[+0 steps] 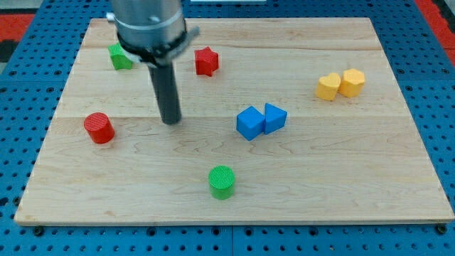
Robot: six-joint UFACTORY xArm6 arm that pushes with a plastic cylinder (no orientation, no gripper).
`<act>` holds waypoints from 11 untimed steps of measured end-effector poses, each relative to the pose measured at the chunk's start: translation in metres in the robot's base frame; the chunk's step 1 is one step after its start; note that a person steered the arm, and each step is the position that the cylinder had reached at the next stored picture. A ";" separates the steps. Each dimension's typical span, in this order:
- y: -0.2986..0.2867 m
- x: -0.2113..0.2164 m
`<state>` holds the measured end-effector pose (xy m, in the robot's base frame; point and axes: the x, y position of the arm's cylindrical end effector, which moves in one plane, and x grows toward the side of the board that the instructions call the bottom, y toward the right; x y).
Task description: Push the green star at the top left of the green circle
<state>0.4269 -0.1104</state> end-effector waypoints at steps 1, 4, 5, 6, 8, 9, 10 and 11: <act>-0.018 -0.077; -0.105 -0.158; -0.107 -0.155; -0.107 -0.154; -0.107 -0.155; -0.107 -0.152; -0.114 -0.152; -0.104 -0.114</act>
<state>0.3129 -0.2145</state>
